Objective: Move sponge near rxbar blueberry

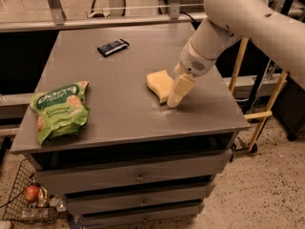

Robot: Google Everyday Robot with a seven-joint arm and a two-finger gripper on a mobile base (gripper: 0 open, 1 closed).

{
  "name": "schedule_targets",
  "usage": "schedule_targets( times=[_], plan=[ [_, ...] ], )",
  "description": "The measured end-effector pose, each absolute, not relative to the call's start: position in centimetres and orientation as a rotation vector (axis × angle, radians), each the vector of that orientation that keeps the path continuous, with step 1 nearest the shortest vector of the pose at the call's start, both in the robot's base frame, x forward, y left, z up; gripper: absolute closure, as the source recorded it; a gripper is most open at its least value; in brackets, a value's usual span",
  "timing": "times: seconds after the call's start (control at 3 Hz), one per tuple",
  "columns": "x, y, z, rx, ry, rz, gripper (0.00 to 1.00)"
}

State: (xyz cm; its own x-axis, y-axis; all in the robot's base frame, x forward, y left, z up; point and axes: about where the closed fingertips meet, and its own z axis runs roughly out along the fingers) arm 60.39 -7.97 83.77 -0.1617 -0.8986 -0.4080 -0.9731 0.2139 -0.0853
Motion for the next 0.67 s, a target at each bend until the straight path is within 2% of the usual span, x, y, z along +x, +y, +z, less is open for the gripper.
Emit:
schedule_targets(
  times=[0.67],
  plan=[
    [60.74,-6.94,83.76,-1.745,2.096,0.319,0.65]
  ],
)
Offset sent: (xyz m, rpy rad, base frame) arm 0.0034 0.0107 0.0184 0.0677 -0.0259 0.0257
